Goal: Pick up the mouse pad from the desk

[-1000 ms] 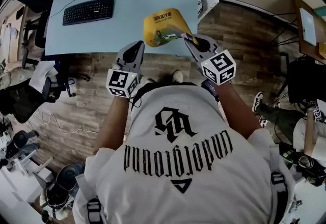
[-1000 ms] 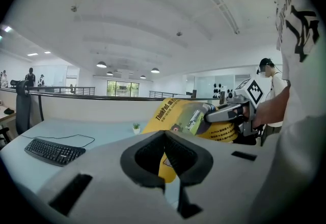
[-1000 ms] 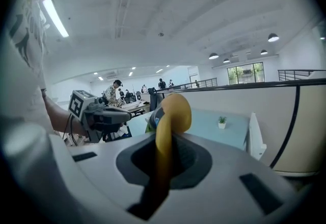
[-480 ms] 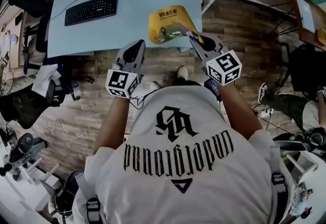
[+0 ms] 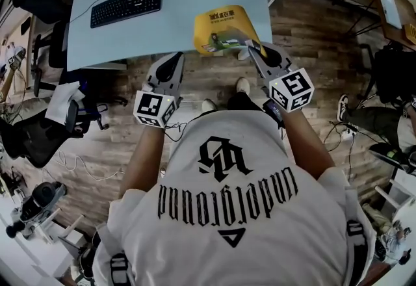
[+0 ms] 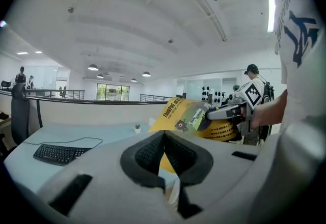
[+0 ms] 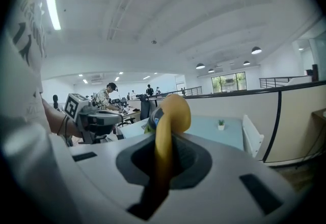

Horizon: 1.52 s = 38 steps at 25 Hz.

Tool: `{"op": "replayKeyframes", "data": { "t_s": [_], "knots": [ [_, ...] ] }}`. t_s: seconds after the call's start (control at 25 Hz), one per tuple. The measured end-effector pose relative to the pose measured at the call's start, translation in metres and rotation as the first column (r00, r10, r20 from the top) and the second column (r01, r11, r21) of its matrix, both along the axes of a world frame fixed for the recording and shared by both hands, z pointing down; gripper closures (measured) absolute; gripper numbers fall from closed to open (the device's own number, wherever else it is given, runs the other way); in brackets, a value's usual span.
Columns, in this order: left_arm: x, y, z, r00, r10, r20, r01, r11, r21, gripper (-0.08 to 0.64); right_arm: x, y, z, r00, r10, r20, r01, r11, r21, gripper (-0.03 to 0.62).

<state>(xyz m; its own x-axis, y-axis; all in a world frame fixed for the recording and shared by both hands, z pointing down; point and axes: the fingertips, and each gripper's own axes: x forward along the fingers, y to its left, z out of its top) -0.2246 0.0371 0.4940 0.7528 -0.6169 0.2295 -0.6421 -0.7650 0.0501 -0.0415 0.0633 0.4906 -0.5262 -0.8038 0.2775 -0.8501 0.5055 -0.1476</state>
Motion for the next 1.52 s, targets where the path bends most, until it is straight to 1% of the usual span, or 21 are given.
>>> {"op": "replayKeyframes", "data": {
  "t_s": [0.2,0.32,0.44,0.64,0.8,1.2,1.52],
  "knots": [
    [-0.032,0.016,-0.004,1.000,0.014,-0.008,-0.014,1.000,0.012,0.552,-0.029,0.017,-0.003,1.000,0.025,-0.008,-0.025,0.999,0.021,0.568],
    [-0.051,0.023,-0.007,1.000,0.024,-0.004,-0.023,0.999,0.032,0.552,-0.048,0.025,-0.003,0.999,0.032,-0.008,-0.031,0.999,0.031,0.568],
    [-0.067,0.029,-0.011,1.000,0.025,-0.017,-0.024,0.999,0.047,0.552,-0.063,0.032,-0.006,0.999,0.032,-0.013,-0.032,0.998,0.046,0.568],
    [-0.086,0.037,-0.015,0.999,0.021,-0.033,-0.019,0.998,0.054,0.552,-0.084,0.047,-0.015,0.999,0.028,-0.024,-0.026,0.996,0.088,0.568],
    [-0.097,0.042,-0.016,0.999,0.010,-0.046,-0.007,0.998,0.059,0.552,-0.096,0.054,-0.018,1.000,0.013,-0.029,-0.011,0.995,0.100,0.568],
    [-0.104,0.045,-0.017,0.998,0.005,-0.064,-0.001,0.998,0.068,0.552,-0.105,0.059,-0.022,1.000,0.016,-0.021,-0.013,0.992,0.122,0.568],
    [-0.091,0.046,-0.024,0.997,0.011,-0.070,-0.006,0.997,0.074,0.552,-0.094,0.060,-0.028,0.999,0.019,-0.034,-0.014,0.990,0.140,0.568]
  ]
}}
